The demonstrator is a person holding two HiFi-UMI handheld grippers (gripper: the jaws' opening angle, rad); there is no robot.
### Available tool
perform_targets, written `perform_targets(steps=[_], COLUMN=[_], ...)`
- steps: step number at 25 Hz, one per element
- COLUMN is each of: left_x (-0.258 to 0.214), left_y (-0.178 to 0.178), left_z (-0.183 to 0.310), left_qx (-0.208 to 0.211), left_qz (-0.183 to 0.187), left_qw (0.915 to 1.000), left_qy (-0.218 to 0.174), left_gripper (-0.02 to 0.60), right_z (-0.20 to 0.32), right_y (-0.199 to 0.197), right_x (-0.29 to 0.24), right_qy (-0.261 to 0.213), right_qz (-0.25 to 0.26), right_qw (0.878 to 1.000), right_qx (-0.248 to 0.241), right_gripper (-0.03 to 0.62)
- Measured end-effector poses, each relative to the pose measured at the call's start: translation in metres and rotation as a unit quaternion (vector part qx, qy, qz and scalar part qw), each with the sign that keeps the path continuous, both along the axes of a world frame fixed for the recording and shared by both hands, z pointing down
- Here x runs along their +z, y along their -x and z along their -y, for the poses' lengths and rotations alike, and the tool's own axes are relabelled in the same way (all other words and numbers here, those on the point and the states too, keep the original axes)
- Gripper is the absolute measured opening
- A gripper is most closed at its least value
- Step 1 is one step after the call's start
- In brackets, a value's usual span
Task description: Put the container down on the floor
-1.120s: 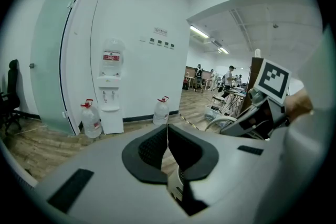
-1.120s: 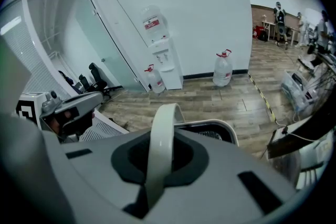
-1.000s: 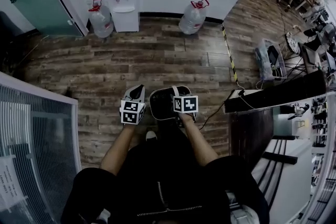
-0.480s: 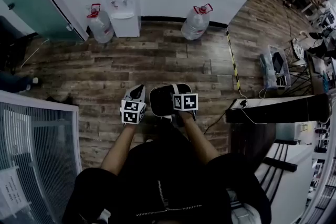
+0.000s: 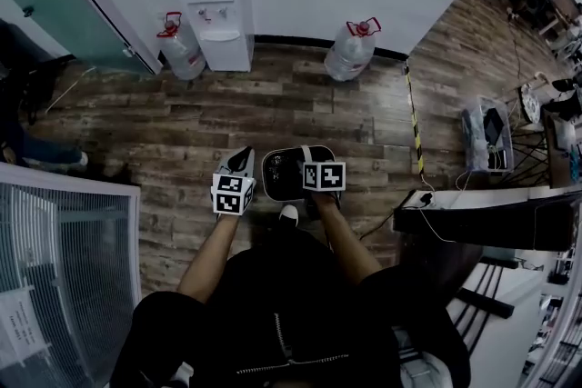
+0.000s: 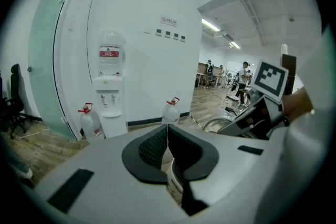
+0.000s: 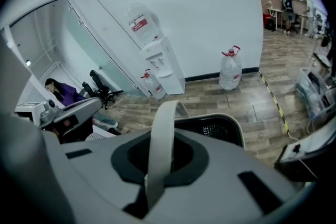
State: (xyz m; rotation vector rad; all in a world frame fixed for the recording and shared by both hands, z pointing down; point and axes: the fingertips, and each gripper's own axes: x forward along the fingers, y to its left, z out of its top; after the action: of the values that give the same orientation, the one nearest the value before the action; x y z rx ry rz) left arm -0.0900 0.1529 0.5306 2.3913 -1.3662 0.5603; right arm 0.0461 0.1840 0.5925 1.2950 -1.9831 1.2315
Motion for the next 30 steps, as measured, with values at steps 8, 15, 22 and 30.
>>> perform_targets(steps=[8,15,22,30], left_x=[0.001,0.001,0.006,0.011], left_y=[-0.025,-0.035,-0.038,-0.034], left_z=[0.030,0.041,0.064,0.124], left_qx=[-0.008,-0.004,-0.001,0.004], left_qz=[0.008,0.016,0.012,-0.006], left_qw=[0.9999,0.9998,0.9999,0.9999], left_qy=[0.003,0.006,0.007,0.009], left_gripper=[0.017,0.017,0.017,0.017], right_z=[0.021,0.032,0.051,0.104], right_y=[-0.014,-0.027,-0.036,-0.031], right_x=[0.011,0.015,0.020,0.024], right_qy=[0.014,0.021,0.024,0.036], right_qz=[0.016,0.027,0.033,0.032], right_qw=[1.000,0.999,0.999,0.998], right_qx=[-0.007,0.001,0.019,0.035], right_gripper=[0.017,0.018,0.018,0.018])
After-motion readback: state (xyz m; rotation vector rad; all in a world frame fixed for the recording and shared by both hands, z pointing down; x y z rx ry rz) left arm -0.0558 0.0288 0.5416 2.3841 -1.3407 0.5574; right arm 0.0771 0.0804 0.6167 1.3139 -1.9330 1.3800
